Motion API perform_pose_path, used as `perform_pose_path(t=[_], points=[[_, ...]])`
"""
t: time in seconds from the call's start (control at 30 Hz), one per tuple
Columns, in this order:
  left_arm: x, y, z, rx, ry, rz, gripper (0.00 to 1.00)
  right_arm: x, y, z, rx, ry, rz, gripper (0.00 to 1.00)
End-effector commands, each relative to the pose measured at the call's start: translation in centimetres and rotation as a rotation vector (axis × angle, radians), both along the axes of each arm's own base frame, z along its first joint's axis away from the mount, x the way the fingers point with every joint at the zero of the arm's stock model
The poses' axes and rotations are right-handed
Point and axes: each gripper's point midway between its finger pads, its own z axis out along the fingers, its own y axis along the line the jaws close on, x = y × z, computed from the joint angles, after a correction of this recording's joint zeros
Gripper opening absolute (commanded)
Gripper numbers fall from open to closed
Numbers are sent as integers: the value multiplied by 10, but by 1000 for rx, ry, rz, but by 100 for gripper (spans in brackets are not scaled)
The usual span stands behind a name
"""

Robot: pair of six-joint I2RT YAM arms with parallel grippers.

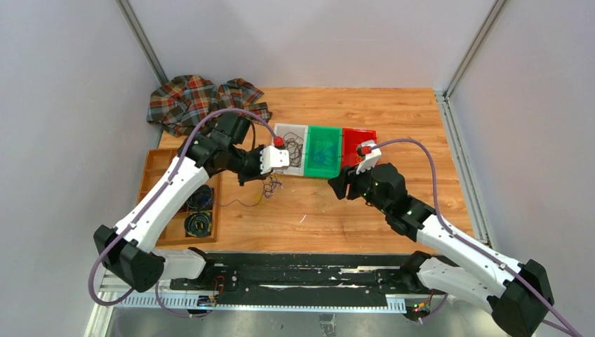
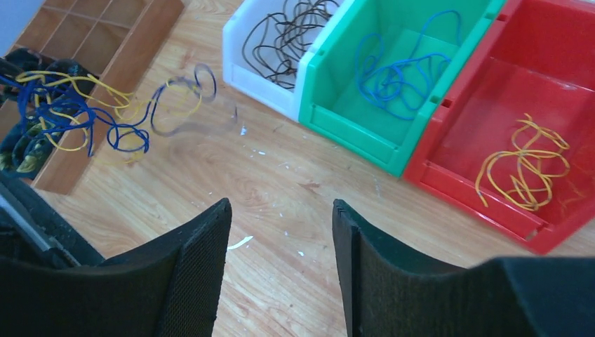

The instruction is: Untangle the cables

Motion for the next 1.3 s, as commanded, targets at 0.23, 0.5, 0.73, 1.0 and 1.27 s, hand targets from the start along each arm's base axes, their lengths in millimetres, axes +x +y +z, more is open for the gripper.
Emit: perform_pose_path(t=[0.23,0.5,0.73,1.0,1.27], points=[[-40,-69,75,-202,70,-84,1,-31,53,88,140,-194,227,64],[-39,-94,66,-189,138,-116,1,-60,69,111,226,-218,334,66],[-43,-97,55,-170,170,-122,1,-62,81,102,215,-196,373,67],[-52,-98,55,-186,223,-100,1,-47,96,79,150,-175,356,62],[-58,-90,59,-192,195,-108,1,-27,75,43,12,-126,213,32]])
